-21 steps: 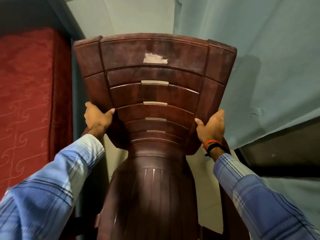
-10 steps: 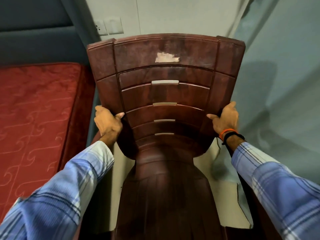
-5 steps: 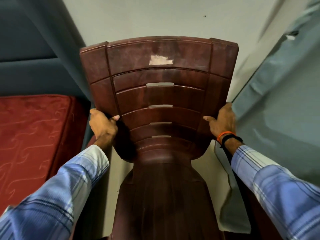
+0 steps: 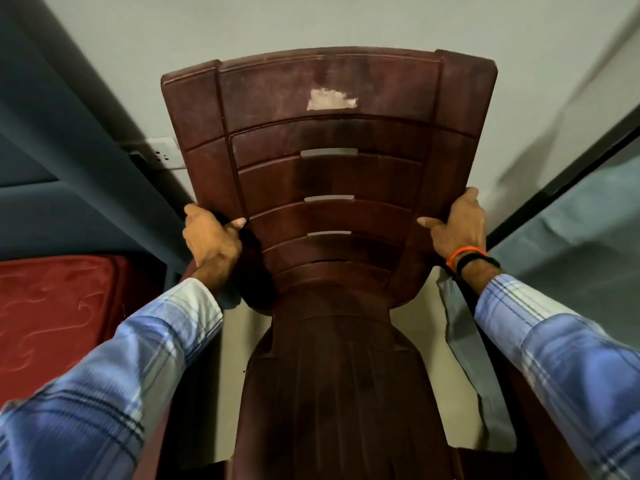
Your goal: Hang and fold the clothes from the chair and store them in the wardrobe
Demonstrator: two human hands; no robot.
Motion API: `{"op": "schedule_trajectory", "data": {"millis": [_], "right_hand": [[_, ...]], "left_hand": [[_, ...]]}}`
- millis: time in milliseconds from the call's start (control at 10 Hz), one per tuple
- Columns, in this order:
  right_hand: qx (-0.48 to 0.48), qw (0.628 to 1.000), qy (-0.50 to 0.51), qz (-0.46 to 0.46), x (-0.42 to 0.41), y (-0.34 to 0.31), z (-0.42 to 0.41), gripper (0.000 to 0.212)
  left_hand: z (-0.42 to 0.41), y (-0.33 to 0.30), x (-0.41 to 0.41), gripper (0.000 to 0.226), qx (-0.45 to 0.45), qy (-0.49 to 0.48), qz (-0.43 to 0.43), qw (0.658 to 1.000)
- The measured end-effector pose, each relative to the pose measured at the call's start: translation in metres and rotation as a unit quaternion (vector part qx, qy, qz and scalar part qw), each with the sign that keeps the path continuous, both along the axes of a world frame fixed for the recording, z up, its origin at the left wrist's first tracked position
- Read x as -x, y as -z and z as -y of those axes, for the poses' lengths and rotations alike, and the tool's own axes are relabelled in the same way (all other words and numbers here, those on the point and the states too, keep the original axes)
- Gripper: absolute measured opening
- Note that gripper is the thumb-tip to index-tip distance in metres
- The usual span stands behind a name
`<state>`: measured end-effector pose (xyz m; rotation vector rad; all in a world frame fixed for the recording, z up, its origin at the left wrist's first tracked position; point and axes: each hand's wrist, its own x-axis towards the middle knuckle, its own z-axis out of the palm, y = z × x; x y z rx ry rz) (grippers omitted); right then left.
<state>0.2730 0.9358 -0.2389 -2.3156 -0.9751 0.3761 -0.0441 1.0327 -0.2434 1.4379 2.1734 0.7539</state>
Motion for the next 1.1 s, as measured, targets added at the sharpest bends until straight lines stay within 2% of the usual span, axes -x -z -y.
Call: {"op": "schedule_trajectory", "data": {"millis": [600,900,1100], "right_hand": [[-0.014,1.000,-0.009,0.020,-0.006,0.004,-0.055,0.063],[0.046,0.997,-0.054,0.002,0.000,-0.010,-0.049,0.074],[0.064,0.994,-0.090,-0.015,0.018,-0.045,-0.022,0.083]], "left_hand": [[-0.047,0.004,-0.008,0.065,-0.016,-0.019,-0.007,1.000],[-0.034,-0.010,-0.008,0.072,0.039,0.016,-0.006,0.999],[0.005,-0.048,-0.016,0.080,0.084,0.067,0.001,0.994]]}}
